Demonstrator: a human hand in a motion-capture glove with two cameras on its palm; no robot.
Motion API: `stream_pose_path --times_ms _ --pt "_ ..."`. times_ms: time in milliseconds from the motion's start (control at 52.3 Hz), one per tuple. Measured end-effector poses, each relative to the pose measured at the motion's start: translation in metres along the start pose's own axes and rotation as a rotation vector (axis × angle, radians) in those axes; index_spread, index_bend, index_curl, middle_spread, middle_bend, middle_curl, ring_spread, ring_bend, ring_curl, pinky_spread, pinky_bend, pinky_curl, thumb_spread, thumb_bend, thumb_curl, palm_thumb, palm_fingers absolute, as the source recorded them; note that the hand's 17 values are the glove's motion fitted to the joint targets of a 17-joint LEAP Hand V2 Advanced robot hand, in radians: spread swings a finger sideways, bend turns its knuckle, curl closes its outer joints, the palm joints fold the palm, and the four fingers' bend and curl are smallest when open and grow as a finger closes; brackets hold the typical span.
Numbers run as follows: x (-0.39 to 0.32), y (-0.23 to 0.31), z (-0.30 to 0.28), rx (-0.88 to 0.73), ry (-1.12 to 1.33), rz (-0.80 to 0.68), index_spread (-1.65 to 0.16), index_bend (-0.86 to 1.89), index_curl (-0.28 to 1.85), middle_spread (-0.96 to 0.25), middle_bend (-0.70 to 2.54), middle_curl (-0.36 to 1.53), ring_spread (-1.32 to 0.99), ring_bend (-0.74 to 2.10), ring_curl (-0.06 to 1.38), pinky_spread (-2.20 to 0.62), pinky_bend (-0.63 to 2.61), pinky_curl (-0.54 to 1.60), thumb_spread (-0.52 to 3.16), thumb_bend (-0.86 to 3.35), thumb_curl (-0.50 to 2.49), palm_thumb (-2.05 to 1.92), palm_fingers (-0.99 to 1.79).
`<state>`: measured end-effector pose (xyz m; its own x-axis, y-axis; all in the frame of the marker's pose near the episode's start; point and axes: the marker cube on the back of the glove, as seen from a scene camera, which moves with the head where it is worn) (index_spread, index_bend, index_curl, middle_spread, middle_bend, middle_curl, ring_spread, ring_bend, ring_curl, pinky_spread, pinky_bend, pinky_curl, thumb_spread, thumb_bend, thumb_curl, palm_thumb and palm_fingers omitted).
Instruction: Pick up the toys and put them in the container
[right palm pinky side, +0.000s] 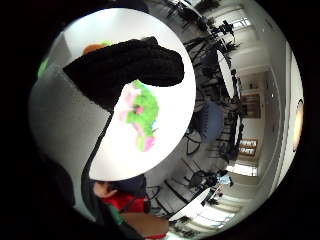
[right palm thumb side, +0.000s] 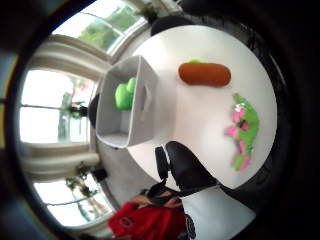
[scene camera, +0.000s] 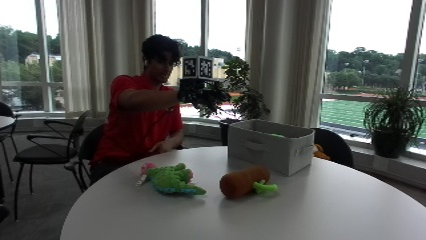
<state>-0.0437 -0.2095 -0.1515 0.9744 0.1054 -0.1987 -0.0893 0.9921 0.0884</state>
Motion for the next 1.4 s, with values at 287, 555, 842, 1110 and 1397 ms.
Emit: stream_pose_path --times_ms 287,555,842,1110,1397 --pt "0.081 0.028 0.076 -0.102 0.007 0.033 -0.39 0.15 0.29 -0.10 0.18 0.37 -0.01 0.43 0.34 0.07 1.27 0.33 1.10 -0.02 0.36 0.13 -0.05" --pt "0.112 0.048 0.140 -0.300 0.047 0.030 -0.37 0.09 0.25 -0.07 0.13 0.33 0.01 0.30 0.31 0.08 1.35 0.35 1.08 -0.03 0.35 0.10 -0.26" --pt "0.138 0.031 0.185 -0.320 0.026 0.068 -0.36 0.09 0.20 -0.04 0.12 0.28 0.02 0.23 0.30 0.10 1.33 0.34 1.07 -0.02 0.34 0.07 -0.22" --pt "0.137 0.026 0.220 -0.344 0.007 0.046 -0.35 0.02 0.13 -0.05 0.10 0.24 0.01 0.40 0.35 0.06 1.42 0.36 1.07 -0.01 0.34 0.09 -0.17" --pt "0.132 0.015 0.237 -0.401 0.030 0.017 -0.35 0.03 0.08 -0.05 0.13 0.22 0.00 0.52 0.39 0.01 1.53 0.38 1.10 -0.01 0.35 0.16 -0.23"
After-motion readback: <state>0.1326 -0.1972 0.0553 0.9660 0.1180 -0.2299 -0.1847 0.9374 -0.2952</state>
